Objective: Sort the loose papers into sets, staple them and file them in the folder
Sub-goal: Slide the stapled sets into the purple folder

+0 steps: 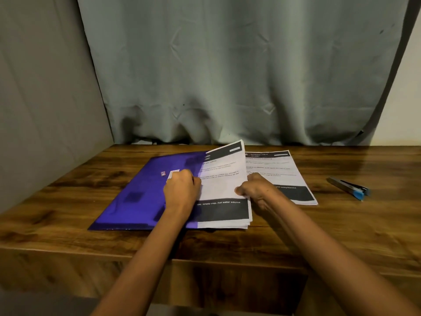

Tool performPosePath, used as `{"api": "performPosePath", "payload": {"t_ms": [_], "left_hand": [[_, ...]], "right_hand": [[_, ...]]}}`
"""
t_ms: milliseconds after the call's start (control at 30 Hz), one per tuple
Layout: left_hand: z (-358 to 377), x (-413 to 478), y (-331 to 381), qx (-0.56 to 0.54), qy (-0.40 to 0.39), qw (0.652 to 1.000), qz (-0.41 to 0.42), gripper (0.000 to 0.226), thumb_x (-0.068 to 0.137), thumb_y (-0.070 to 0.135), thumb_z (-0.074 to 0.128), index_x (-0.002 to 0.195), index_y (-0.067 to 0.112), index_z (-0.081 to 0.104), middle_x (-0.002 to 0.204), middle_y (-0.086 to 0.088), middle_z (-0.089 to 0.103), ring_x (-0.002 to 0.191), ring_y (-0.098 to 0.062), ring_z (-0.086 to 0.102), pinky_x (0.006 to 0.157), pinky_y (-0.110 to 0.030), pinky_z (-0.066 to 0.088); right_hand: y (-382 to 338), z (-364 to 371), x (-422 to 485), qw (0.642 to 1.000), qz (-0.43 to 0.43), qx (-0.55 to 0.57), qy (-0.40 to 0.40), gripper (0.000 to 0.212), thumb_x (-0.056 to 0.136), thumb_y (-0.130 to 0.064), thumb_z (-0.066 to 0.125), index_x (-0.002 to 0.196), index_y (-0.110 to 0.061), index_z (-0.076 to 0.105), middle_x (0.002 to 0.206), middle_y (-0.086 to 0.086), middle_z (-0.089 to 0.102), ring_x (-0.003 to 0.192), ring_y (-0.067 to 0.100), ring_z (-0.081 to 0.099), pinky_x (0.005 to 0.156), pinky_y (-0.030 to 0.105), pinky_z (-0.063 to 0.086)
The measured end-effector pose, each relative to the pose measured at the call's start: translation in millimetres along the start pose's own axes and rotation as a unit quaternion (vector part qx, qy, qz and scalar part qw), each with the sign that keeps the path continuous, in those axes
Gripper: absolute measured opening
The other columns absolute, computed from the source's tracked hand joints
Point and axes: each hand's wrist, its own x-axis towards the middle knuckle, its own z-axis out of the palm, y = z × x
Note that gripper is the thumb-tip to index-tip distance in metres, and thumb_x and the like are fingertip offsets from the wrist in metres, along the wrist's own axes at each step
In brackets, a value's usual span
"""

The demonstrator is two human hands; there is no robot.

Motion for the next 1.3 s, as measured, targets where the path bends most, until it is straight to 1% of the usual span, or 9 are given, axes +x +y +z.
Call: {"api": "performPosePath", "payload": {"t_ms": [267,367,467,633,767,900,1000,1100,1300], "left_hand": [[-3,-4,8,0.03,0.012,0.999,0.012,0.02,0.092,0.02,0.046,0.081,0.007,0.056,0.078,-0.013,0.053,0.078,-0.034,0.051,0.06,-0.032,0.032],[-1,-3,12,0.032,0.012,0.999,0.014,0.023,0.092,0.021,0.047,0.089,0.003,0.061,0.092,-0.017,0.062,0.09,-0.039,0.058,0.064,-0.034,0.037],[1,-4,14,0.033,0.008,0.999,0.017,0.025,0.092,0.023,0.046,0.089,0.003,0.06,0.095,-0.016,0.063,0.091,-0.039,0.059,0.066,-0.035,0.041],[4,-6,12,0.029,0.003,0.999,0.018,0.025,0.093,0.023,0.045,0.09,0.004,0.06,0.097,-0.016,0.063,0.093,-0.039,0.058,0.068,-0.035,0.042],[1,-6,14,0.024,0.014,0.999,0.027,0.025,0.094,0.023,0.044,0.091,0.005,0.061,0.096,-0.017,0.064,0.092,-0.04,0.058,0.064,-0.034,0.035],[-2,-3,16,0.015,0.023,0.999,0.024,0.026,0.094,0.023,0.043,0.093,0.004,0.062,0.097,-0.018,0.065,0.093,-0.04,0.058,0.064,-0.034,0.034],[-2,-3,16,0.008,0.021,1.0,0.019,0.026,0.094,0.022,0.043,0.091,0.003,0.061,0.096,-0.018,0.065,0.092,-0.039,0.058,0.064,-0.034,0.034],[-2,-5,15,0.0,0.018,1.0,0.011,0.025,0.094,0.021,0.043,0.091,0.003,0.061,0.095,-0.018,0.064,0.092,-0.04,0.058,0.064,-0.034,0.034],[-7,-5,12,-0.024,0.029,0.999,0.01,0.028,0.095,0.026,0.044,0.091,0.005,0.063,0.094,-0.015,0.065,0.092,-0.037,0.059,0.064,-0.034,0.036]], "right_hand": [[-15,45,14,0.998,-0.046,0.018,0.036,0.036,0.079,0.007,0.06,0.114,0.001,0.058,0.115,0.012,0.064,0.104,0.028,0.061,0.088,0.035,0.053],[-21,61,16,0.999,-0.045,0.029,-0.006,0.011,0.081,0.004,0.058,0.086,-0.004,0.062,0.086,0.011,0.066,0.076,0.024,0.061,0.059,0.026,0.048],[-24,69,22,0.997,-0.022,0.064,-0.022,0.023,0.085,0.004,0.049,0.068,-0.009,0.056,0.066,0.007,0.058,0.058,0.021,0.054,0.053,0.023,0.04],[-10,77,43,0.992,-0.033,0.117,0.036,0.015,0.072,0.01,0.052,0.076,0.0,0.062,0.082,0.019,0.067,0.077,0.033,0.066,0.063,0.04,0.05],[-15,78,37,0.98,-0.009,0.198,0.003,0.029,0.079,0.017,0.054,0.075,-0.011,0.059,0.075,0.011,0.065,0.061,0.018,0.06,0.052,0.021,0.049],[-17,86,43,0.981,-0.014,0.194,0.006,0.02,0.079,0.012,0.059,0.083,-0.007,0.064,0.076,0.01,0.064,0.063,0.016,0.059,0.056,0.025,0.049],[-16,90,45,0.99,-0.028,0.136,0.032,0.017,0.08,0.006,0.059,0.073,-0.009,0.062,0.071,0.011,0.062,0.052,0.015,0.053,0.044,0.019,0.041],[-14,88,43,0.992,-0.102,-0.055,0.059,0.007,0.084,-0.007,0.059,0.08,-0.007,0.064,0.083,0.017,0.065,0.07,0.026,0.06,0.057,0.027,0.043],[-16,82,47,0.846,-0.295,-0.445,-0.003,0.048,0.08,-0.019,0.063,0.125,-0.007,0.05,0.138,0.014,0.033,0.13,0.03,0.026,0.105,0.033,0.031]]}}
